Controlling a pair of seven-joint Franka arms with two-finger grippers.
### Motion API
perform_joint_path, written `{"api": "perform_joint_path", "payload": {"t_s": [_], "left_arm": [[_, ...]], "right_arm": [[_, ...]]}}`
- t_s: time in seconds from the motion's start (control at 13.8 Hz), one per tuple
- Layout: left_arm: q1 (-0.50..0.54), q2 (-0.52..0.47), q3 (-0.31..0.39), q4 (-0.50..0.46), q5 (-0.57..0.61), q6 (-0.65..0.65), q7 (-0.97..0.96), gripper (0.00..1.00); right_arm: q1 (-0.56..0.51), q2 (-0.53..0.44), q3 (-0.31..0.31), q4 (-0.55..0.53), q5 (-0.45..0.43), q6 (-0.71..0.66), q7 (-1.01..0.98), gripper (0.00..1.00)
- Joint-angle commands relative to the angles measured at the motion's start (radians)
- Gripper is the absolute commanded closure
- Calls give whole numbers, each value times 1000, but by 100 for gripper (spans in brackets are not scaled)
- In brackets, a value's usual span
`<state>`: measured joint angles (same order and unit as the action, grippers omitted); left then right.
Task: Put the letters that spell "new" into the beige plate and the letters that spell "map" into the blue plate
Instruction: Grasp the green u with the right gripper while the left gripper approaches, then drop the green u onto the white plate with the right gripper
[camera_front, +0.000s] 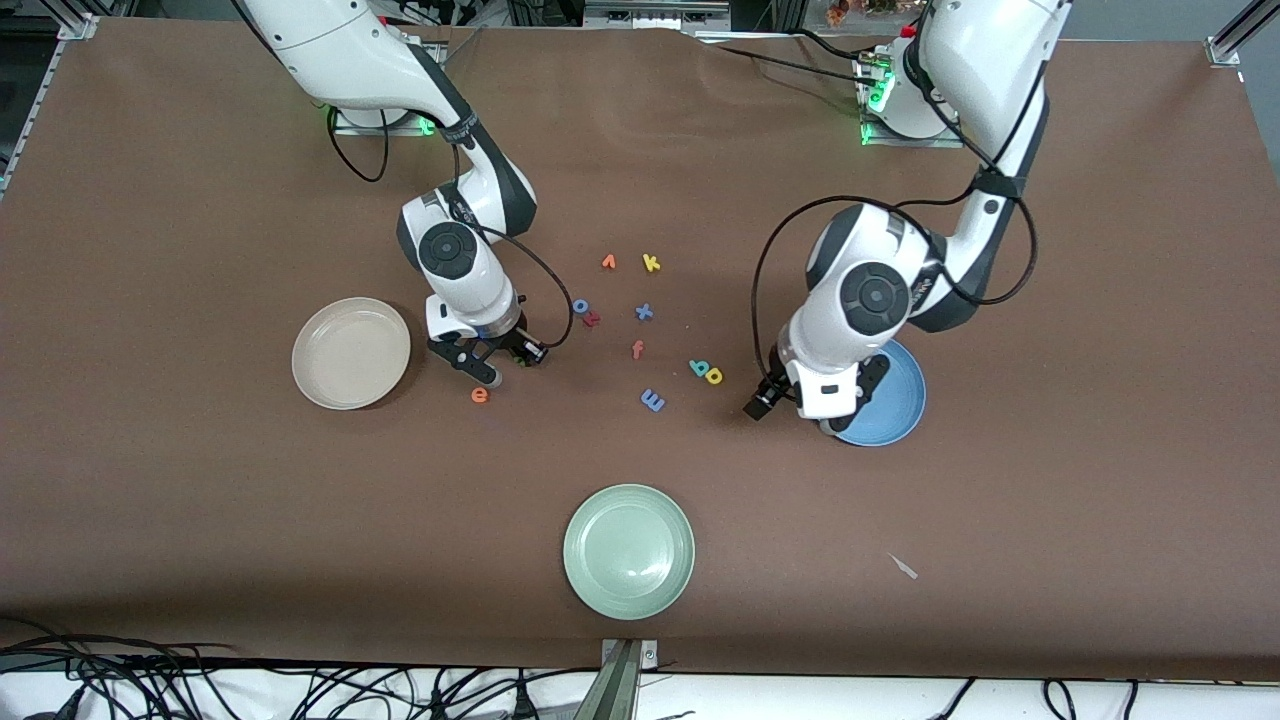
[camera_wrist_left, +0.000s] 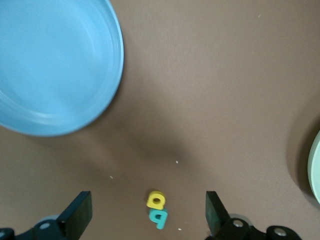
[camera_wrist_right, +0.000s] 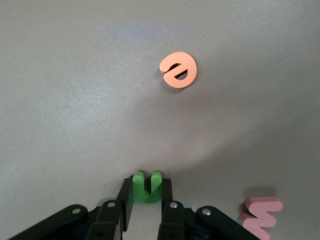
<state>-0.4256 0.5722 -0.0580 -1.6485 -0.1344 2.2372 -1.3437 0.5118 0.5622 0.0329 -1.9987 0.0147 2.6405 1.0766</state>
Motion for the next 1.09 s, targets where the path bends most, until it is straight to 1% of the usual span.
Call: {"api": "perform_joint_path", "payload": {"t_s": [0.0, 0.07, 0.15, 0.22, 0.36, 0.51, 0.65, 0.87, 1.02], "left_arm": [[-36, 37, 9, 22, -13, 28, -75, 0], [-39, 44, 9, 24, -13, 30, -89, 0], [-53, 48, 10, 25, -11, 35, -95, 0], [-64, 57, 10, 26, -13, 44, -110, 0], [-68, 63, 10, 26, -11, 53, -129, 0], [-74, 72, 10, 22, -11, 58, -132, 2], [-91, 84, 10, 24, -10, 64, -166, 4], [-117, 110, 10, 26, -11, 90, -206, 7], [-127, 121, 14, 22, -10, 97, -215, 11]], "right_arm": [[-3, -11, 2, 61, 11, -109, -15, 87], [-4, -24, -2, 93, 10, -182, -32, 87], [-6, -40, -8, 112, 4, -261, -103, 87], [-6, -66, -34, 109, 7, -319, -203, 87], [-6, -125, -92, 78, 5, -371, -399, 87], [-6, -168, -157, 60, 5, -437, -582, 87], [-6, -189, -220, 34, 7, -456, -723, 87], [-7, -176, -301, 9, 7, -455, -863, 85], [-24, -144, -314, 12, 7, -447, -877, 85]]}}
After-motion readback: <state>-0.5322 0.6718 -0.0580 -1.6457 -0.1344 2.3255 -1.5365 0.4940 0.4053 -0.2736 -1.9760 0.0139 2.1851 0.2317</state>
